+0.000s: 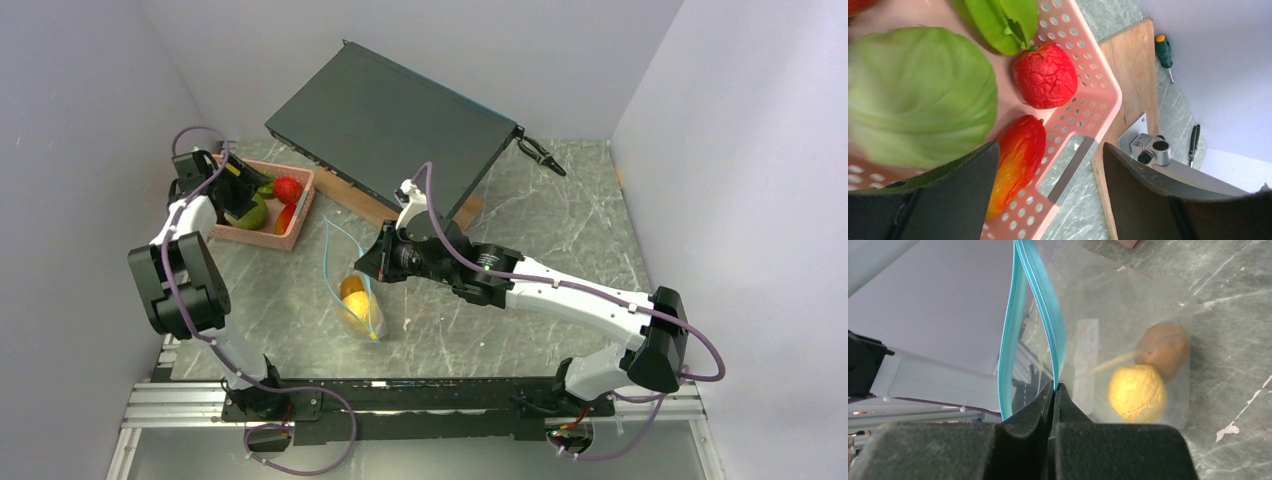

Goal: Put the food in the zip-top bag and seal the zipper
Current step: Pick up the fake fruit from the bin.

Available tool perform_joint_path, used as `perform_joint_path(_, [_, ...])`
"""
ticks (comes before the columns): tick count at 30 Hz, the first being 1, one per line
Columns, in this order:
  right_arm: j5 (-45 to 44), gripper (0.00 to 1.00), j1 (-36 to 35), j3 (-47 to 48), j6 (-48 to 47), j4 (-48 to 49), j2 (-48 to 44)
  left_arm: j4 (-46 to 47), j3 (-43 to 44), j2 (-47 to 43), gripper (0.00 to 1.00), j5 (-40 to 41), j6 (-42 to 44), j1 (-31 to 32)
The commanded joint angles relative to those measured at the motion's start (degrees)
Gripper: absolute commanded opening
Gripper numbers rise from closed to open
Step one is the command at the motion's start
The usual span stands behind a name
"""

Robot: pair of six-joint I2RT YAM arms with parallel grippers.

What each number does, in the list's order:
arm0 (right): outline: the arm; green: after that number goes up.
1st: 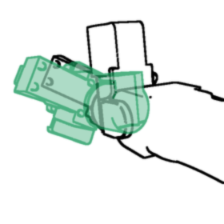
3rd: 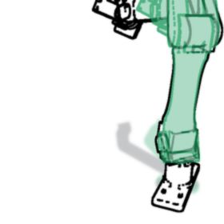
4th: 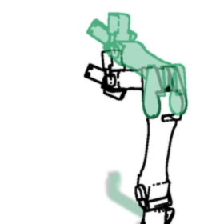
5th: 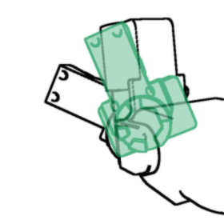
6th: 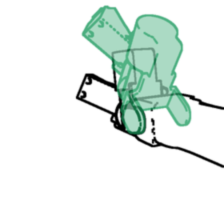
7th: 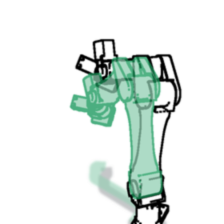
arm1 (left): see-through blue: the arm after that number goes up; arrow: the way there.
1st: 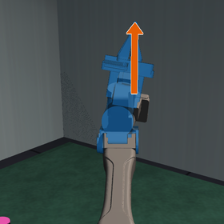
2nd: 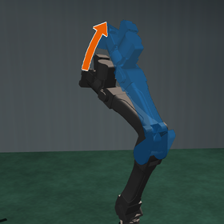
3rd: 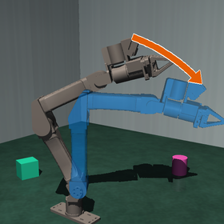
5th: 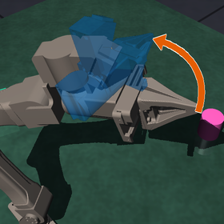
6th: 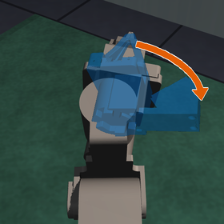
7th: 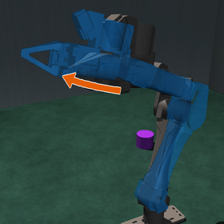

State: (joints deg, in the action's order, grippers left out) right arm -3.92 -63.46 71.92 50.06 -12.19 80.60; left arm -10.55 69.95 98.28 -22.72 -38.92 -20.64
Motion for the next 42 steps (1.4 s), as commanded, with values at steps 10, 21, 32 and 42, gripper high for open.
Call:
perform_joint_path(10, [-0.1, 0.0, -0.1, 2.5, -0.8, -0.2, 0.6, -4.6, 10.6, 10.8, 0.79, 13.0, -9.8, 8.8])
perform_joint_path(21, [-1.0, 0.0, -0.2, 3.3, -0.8, -1.6, 1.2, -3.7, 13.8, 16.4, 0.8, 17.1, -10.8, 9.9])
perform_joint_path(32, [-1.3, 0.0, -0.2, 4.4, -0.3, -2.3, 2.2, -3.5, 17.8, 20.9, 0.7, 17.9, -7.5, 10.1])
perform_joint_path(42, [-1.2, 0.0, -0.3, 4.3, 0.5, -2.1, 2.3, -3.8, 17.4, 20.8, 0.81, 17.5, -6.4, 10.6])
